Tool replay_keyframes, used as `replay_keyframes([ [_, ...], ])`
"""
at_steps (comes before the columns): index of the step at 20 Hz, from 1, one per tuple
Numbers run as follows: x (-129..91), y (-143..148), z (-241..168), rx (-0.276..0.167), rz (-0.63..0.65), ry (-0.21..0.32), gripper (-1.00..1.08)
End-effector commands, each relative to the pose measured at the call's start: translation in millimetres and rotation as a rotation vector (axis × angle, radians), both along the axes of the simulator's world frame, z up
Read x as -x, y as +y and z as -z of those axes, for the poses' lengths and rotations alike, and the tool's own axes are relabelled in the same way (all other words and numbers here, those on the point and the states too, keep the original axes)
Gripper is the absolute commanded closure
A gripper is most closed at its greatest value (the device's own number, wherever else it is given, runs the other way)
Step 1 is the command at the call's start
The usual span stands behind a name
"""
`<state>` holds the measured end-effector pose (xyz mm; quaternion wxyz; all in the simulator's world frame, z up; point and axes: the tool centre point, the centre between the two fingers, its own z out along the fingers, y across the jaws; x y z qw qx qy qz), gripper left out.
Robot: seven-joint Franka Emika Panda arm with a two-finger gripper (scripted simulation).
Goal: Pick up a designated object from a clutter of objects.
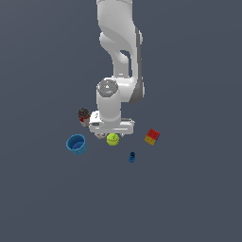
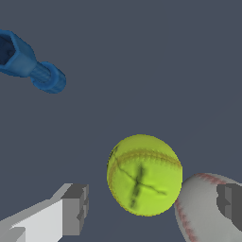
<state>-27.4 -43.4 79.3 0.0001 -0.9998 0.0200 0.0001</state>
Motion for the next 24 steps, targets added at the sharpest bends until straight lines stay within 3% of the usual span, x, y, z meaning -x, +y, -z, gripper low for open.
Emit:
replay_keyframes([
  [1,1,0,11,0.0,0.0,0.0,-0.92],
  [11,1,0,38,0.0,0.0,0.0,-0.92],
  [12,1,0,38,0.0,0.0,0.0,1.08],
  [24,-7,-1,28,0.002,0.0,-0.021,1.08],
])
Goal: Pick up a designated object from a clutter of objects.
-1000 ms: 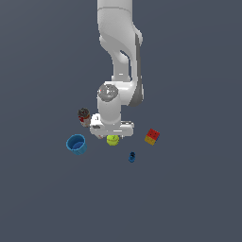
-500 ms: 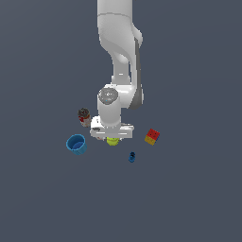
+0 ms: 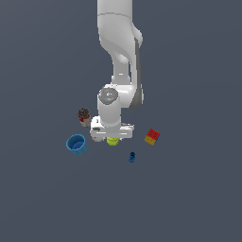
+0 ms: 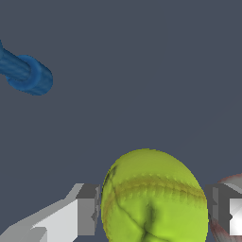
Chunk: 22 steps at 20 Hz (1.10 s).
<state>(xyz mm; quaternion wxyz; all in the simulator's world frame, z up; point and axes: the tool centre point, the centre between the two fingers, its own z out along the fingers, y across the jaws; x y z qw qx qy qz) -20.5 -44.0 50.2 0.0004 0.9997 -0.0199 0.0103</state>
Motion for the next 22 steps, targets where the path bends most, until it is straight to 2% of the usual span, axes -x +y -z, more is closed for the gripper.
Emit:
replay_keyframes([
  [1,0,0,-2,0.0,0.0,-0.001,1.08],
  [11,0,-7,-44,0.0,0.001,0.002,1.08],
  [22,0,-22,-143,-0.001,0.001,0.008,1.08],
])
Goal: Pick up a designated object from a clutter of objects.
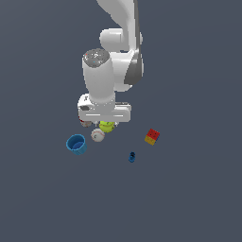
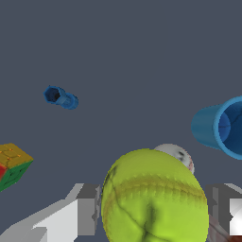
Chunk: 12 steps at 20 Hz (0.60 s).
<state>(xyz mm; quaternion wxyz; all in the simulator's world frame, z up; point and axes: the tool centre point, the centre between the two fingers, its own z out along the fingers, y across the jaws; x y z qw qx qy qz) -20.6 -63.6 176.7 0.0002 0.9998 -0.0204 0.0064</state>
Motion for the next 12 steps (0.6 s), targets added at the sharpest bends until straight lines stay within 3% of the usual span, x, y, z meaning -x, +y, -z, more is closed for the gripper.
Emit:
replay_keyframes([
  [1,0,-4,-26,0.0,0.0,0.0,1.08],
  [12,-3,-21,-135,0.0,0.0,0.006,1.08],
])
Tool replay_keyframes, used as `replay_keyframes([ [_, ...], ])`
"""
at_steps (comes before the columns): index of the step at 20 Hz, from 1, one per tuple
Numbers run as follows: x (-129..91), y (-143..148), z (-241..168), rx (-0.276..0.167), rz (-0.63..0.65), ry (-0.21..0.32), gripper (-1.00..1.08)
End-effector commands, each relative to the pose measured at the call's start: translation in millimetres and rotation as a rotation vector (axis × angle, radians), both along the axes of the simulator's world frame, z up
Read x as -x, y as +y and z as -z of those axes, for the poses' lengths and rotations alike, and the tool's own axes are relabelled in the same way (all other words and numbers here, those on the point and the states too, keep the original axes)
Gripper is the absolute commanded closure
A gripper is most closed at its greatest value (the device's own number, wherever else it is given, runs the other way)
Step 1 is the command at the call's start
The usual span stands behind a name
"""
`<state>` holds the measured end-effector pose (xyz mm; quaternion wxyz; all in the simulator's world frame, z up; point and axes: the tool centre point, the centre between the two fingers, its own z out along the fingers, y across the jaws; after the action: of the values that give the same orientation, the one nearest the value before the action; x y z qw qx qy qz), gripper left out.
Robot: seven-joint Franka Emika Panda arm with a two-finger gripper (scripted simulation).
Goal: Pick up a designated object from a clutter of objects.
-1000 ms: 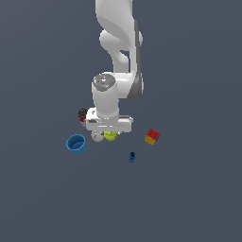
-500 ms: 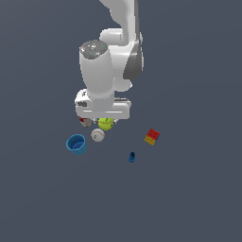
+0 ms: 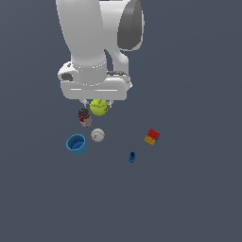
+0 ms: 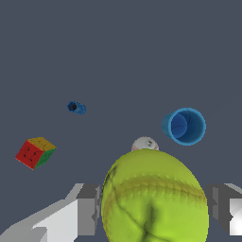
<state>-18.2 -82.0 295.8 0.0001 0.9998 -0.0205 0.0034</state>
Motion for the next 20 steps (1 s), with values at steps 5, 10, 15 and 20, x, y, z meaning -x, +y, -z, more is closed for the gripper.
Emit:
replay_keyframes([
  [5,-3,-10,-63,0.0,0.0,0.002,1.08],
  [10,-6,-15,-100,0.0,-0.001,0.005,1.08],
  [15,-8,-19,-123,0.0,-0.001,0.006,1.08],
  [20,-10,-21,-135,0.0,-0.001,0.007,1.08],
])
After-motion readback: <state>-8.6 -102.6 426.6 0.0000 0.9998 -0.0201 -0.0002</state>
